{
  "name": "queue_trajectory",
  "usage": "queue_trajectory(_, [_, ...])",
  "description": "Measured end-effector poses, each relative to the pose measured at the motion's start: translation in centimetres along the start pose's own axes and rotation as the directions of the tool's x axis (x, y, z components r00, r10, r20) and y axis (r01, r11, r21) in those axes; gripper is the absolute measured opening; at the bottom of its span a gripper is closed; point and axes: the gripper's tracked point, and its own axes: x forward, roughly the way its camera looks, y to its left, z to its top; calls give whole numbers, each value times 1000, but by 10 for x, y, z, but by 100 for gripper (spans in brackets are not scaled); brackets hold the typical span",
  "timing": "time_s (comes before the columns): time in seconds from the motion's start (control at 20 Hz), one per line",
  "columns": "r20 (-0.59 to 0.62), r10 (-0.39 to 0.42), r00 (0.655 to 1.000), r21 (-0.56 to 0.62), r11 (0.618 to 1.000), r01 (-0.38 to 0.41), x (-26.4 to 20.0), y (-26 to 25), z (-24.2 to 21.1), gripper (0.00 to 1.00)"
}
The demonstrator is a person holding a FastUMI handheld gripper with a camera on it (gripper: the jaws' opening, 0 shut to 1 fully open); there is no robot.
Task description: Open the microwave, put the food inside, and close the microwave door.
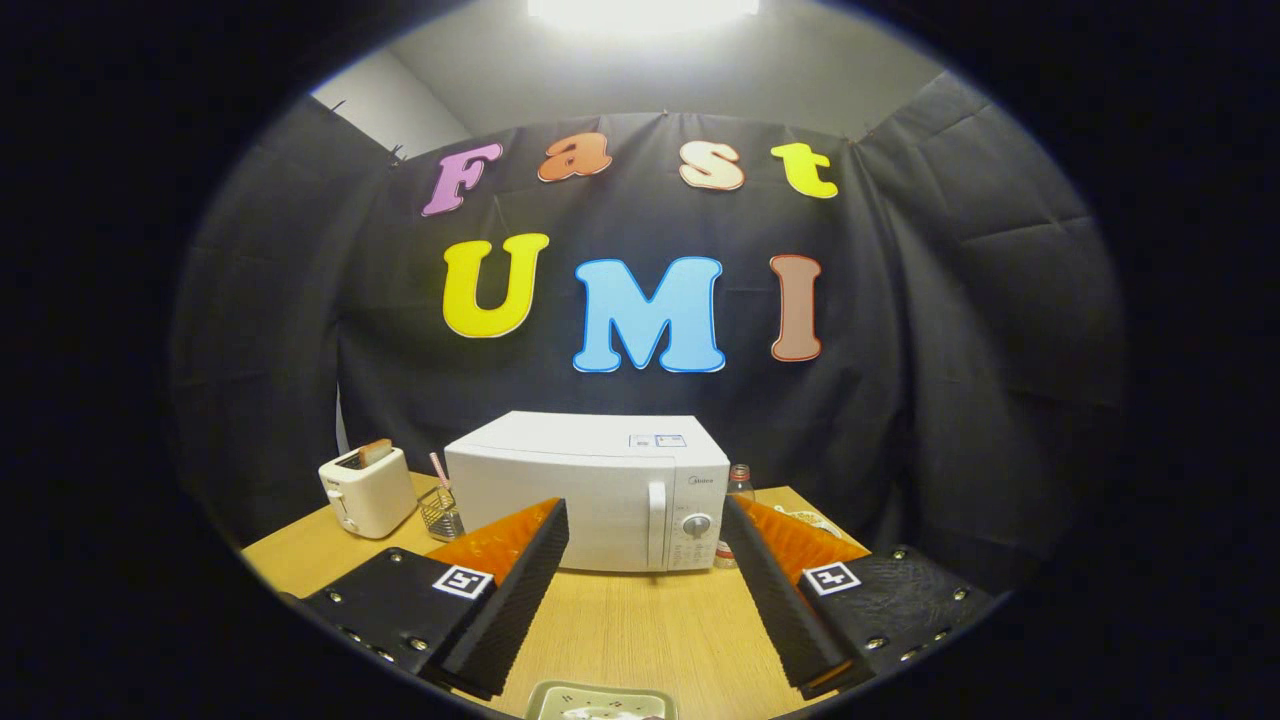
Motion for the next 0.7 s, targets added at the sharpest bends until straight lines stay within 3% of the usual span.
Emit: queue_trajectory(0.7, [40,48,998,2,999,-48,-17,-13,11,97])
